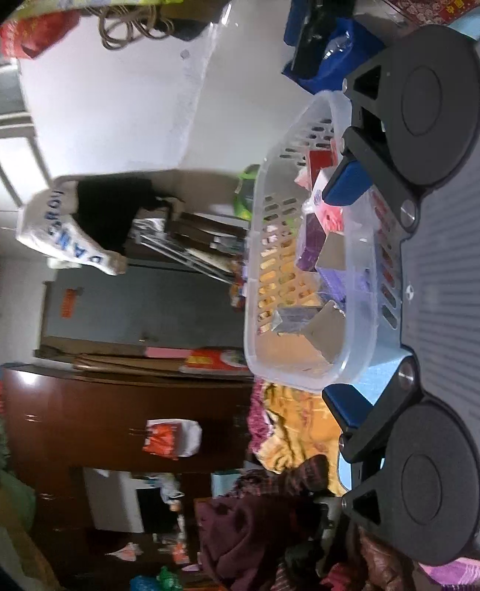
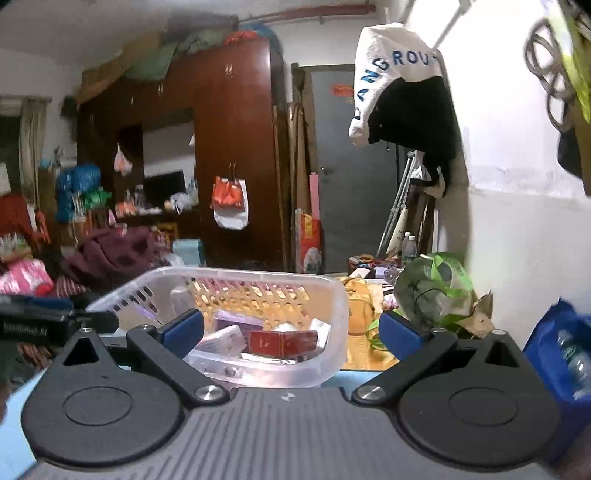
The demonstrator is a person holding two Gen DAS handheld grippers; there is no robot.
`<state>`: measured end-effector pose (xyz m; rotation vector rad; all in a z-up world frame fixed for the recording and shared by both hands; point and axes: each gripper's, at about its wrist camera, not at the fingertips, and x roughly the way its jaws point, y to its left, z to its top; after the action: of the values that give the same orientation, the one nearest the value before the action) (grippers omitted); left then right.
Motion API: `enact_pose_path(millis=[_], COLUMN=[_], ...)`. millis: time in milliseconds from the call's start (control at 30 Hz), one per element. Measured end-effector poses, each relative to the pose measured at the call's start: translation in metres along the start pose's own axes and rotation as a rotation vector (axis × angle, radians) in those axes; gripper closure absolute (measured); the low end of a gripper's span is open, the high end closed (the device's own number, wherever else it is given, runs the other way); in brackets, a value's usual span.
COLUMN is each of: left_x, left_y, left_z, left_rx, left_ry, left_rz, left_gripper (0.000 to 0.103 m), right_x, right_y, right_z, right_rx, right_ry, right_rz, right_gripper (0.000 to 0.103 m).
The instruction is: Organize objects
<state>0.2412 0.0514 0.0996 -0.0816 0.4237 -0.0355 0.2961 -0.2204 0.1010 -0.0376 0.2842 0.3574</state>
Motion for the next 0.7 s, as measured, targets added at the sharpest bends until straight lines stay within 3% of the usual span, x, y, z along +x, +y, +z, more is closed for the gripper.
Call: enact_pose_path(millis=[133, 700], left_x=[0.008, 0.003], left_y=[-0.004, 0.001], left_z=[0.003, 0.005], left_rx=[0.015, -0.004], left_ry=[0.053, 0.077], left_rz=[0.016, 0.029], left_gripper=[0.000, 0.000], right_x=[0.001, 0.001], right_y=[0.008, -0.004], right_z=[-0.002, 0.007], right_rx=[-0.050, -0.035], right_ry=[0.014, 0.050], right_rz=[-0.014, -0.001], right_gripper=[0.000, 0.000])
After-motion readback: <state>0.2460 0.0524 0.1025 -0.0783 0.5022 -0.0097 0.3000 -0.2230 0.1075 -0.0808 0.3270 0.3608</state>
